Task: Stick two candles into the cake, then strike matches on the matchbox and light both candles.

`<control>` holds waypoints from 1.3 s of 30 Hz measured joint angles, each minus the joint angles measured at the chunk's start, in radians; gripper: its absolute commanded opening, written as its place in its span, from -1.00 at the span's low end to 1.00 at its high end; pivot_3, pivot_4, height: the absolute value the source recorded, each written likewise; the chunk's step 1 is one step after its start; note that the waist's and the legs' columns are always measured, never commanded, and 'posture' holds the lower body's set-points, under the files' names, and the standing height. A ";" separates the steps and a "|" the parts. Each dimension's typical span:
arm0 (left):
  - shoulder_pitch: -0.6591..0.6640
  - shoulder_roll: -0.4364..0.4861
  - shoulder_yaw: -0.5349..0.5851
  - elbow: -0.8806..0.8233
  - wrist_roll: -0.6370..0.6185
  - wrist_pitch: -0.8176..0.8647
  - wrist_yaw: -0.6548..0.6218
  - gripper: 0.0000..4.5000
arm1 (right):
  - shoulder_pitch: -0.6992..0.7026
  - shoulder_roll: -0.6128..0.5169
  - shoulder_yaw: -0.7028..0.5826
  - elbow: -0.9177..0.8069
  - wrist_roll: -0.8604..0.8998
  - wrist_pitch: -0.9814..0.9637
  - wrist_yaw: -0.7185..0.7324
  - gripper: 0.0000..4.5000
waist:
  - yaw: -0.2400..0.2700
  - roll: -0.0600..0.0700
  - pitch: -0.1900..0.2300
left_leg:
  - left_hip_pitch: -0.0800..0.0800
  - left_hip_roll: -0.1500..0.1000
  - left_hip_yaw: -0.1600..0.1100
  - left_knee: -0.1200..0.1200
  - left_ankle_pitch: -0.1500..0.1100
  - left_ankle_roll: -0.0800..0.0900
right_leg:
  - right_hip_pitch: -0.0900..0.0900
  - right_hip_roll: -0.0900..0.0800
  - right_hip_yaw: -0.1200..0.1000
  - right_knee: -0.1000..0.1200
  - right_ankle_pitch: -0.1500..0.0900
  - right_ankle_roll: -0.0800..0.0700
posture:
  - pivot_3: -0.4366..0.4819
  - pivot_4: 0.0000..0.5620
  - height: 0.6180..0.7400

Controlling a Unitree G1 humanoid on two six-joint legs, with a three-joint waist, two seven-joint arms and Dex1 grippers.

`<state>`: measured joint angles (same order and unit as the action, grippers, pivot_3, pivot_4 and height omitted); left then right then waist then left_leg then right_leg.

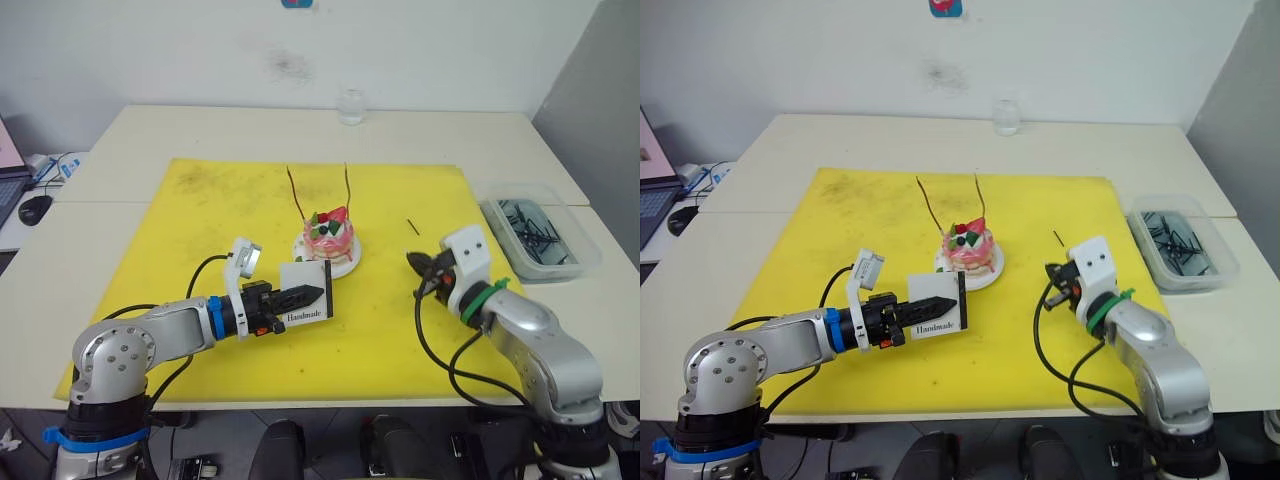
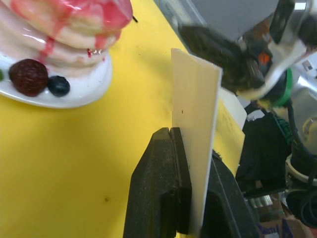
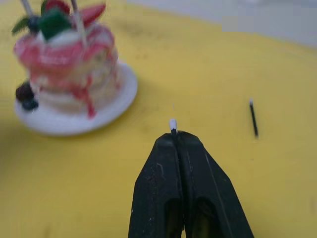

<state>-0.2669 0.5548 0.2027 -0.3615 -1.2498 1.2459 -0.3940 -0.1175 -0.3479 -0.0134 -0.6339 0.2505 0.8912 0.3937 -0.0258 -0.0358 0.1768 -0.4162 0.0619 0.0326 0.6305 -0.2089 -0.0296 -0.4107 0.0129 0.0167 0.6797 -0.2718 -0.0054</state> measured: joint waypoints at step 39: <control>-0.002 0.030 -0.067 -0.017 0.001 -0.009 -0.053 -1.00 | 0.236 0.039 0.124 0.199 -0.146 -0.512 -0.037 0.01 | -0.004 -0.002 -0.001 | 0.002 0.000 -0.001 0.000 0.000 0.000 | 0.002 0.001 0.000 0.001 -0.001 0.000 | -0.05 -0.47 1.00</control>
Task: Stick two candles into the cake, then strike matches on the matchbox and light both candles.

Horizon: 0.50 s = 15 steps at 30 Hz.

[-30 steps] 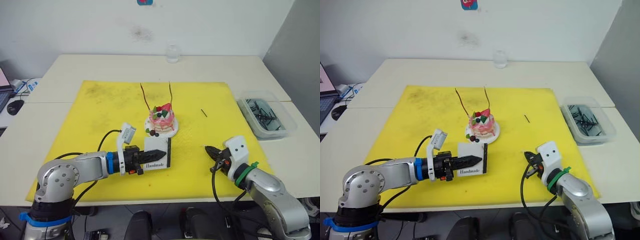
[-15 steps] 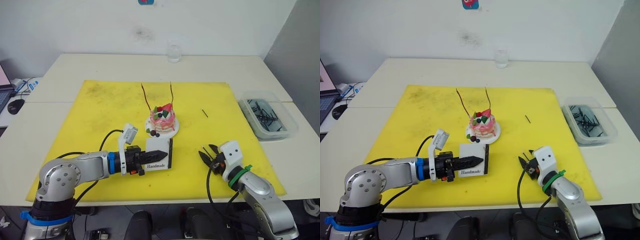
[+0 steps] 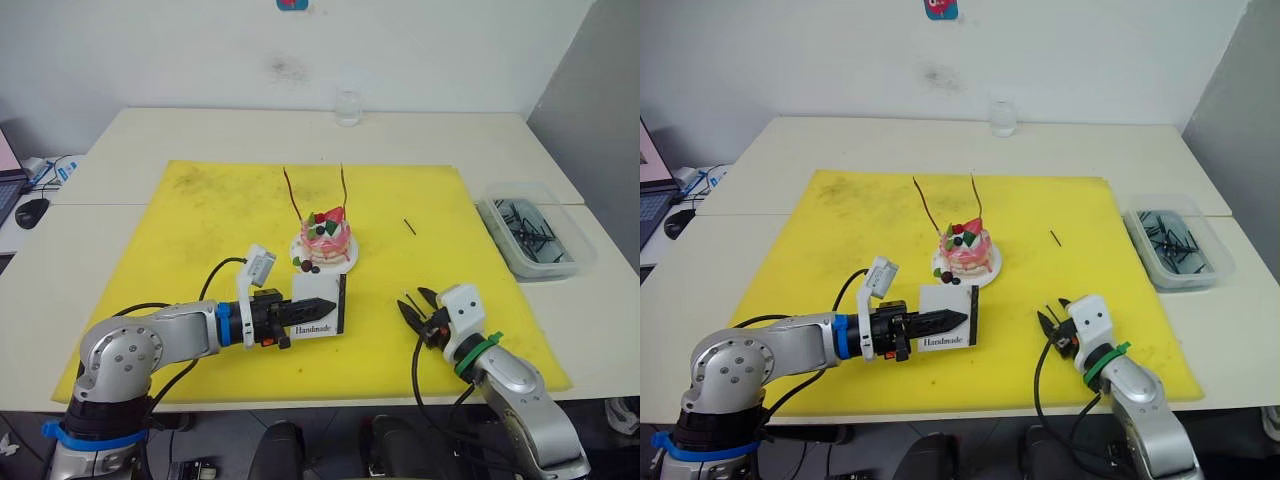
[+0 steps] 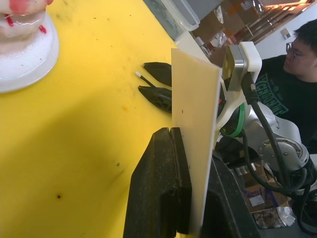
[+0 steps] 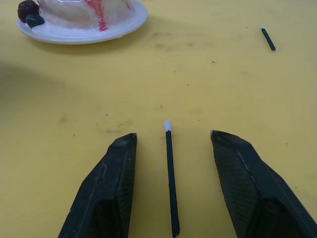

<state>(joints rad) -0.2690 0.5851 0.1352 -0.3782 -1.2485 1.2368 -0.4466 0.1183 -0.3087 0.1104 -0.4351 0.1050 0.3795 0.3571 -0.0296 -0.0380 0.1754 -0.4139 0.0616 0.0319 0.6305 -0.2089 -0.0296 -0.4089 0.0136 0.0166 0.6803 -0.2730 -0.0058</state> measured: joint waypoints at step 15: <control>0.000 0.000 0.000 0.001 0.000 -0.001 0.001 -1.00 | 0.004 0.005 0.019 0.005 -0.026 -0.011 -0.032 -0.99 | 0.001 -0.002 -0.001 | 0.001 0.000 0.000 0.000 0.000 0.000 | 0.001 -0.001 0.000 0.000 0.000 0.000 | -0.05 -0.47 1.00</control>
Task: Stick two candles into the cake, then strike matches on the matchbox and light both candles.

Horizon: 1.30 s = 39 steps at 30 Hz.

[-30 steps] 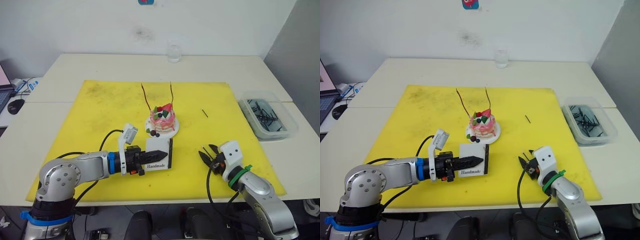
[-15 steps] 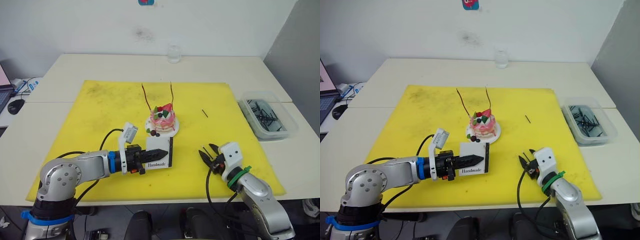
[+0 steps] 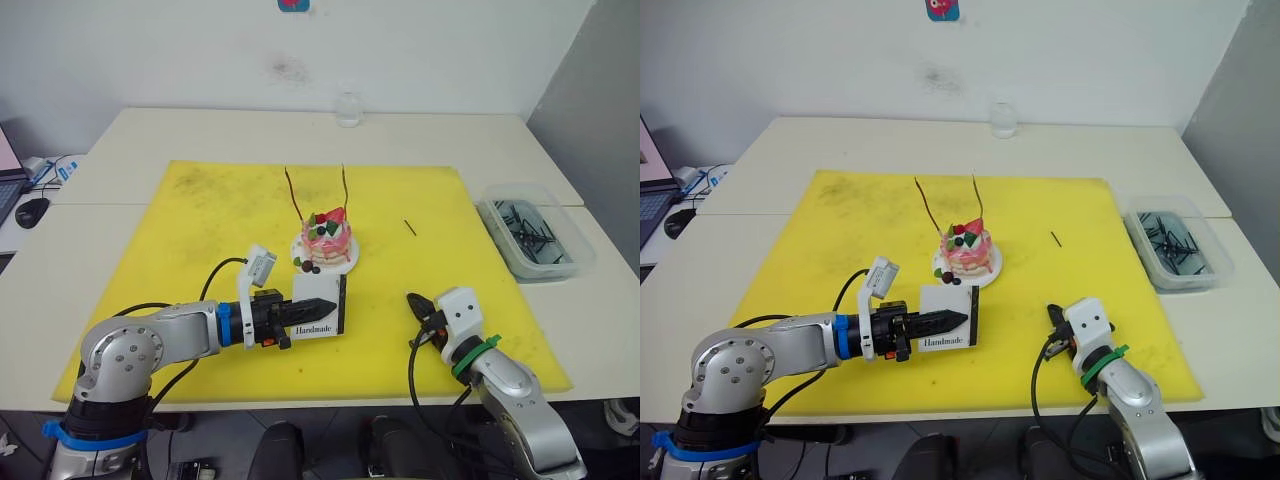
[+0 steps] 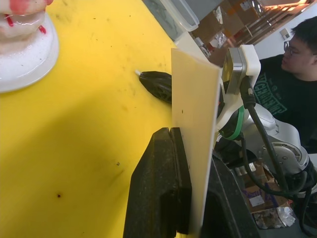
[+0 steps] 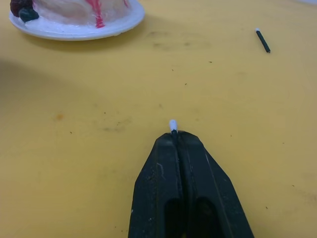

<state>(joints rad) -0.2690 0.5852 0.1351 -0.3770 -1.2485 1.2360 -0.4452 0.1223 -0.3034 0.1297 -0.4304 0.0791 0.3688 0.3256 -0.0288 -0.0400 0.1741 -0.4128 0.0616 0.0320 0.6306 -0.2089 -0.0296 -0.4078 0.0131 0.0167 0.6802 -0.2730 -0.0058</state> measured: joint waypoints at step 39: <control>-0.142 -0.077 -0.048 0.083 0.065 -0.008 0.015 -1.00 | -0.341 -0.510 0.064 -0.329 0.061 0.111 0.441 -0.99 | 0.001 0.000 0.000 | 0.000 -0.001 -0.001 0.000 0.000 0.000 | 0.001 0.001 -0.001 -0.001 0.000 0.000 | -0.05 -0.47 1.00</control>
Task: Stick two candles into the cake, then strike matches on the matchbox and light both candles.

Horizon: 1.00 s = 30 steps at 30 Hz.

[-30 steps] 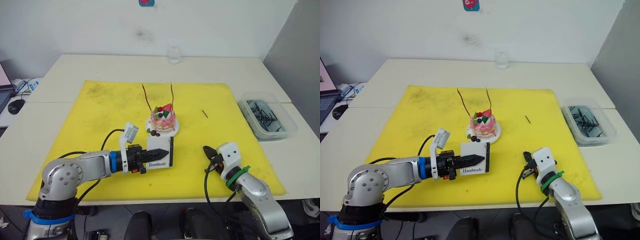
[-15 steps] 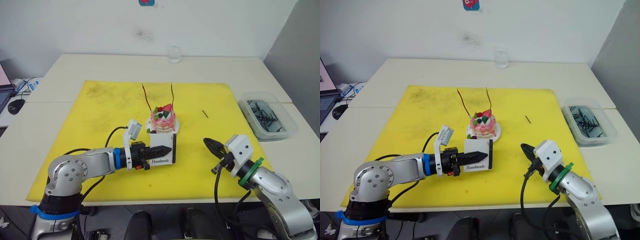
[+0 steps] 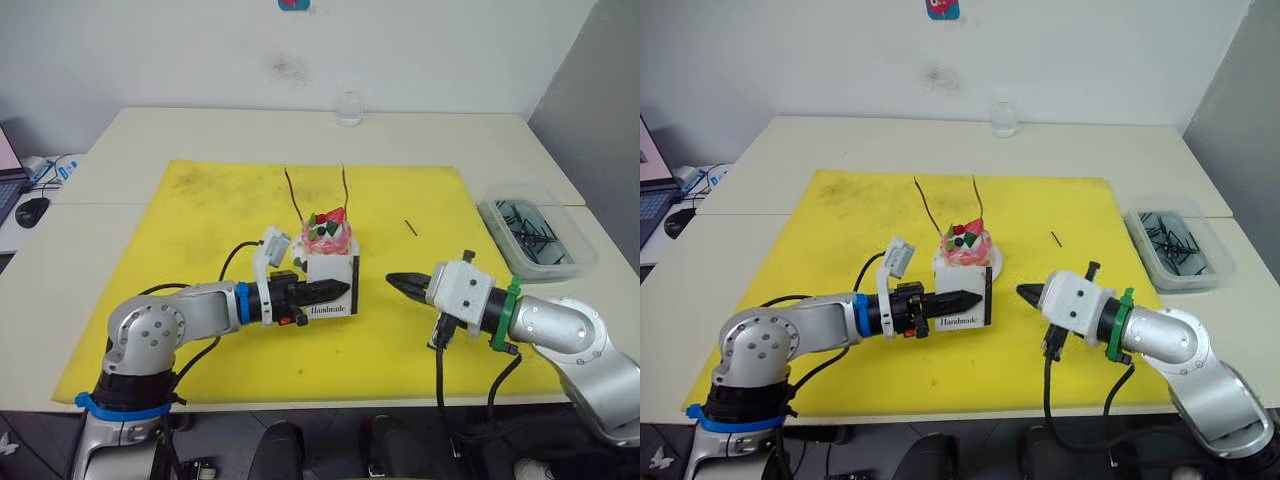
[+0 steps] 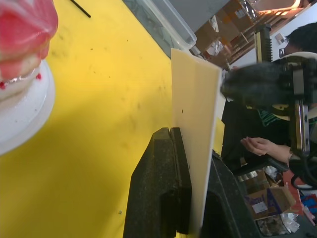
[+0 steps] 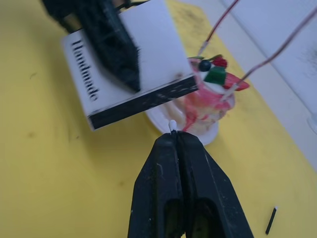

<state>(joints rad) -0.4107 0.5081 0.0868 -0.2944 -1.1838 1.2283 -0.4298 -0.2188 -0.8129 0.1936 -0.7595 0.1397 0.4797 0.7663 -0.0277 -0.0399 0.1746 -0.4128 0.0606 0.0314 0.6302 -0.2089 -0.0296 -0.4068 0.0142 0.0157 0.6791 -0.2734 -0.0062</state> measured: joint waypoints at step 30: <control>-0.014 0.000 -0.014 0.011 0.050 0.000 -0.040 -1.00 | -0.178 0.110 0.154 0.219 -0.178 -0.173 0.106 -0.99 | 0.001 0.000 0.000 | 0.000 0.000 0.000 0.001 0.000 0.000 | 0.000 0.000 0.000 0.001 0.000 0.000 | -0.05 -0.47 1.00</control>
<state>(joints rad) -0.4252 0.5084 0.0727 -0.2834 -1.1339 1.2286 -0.4697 -0.3966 -0.7033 0.3480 -0.5406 -0.0383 0.3070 0.8726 -0.0272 -0.0399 0.1746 -0.4128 0.0610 0.0311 0.6309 -0.2086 -0.0301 -0.4068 0.0140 0.0156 0.6801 -0.2734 -0.0062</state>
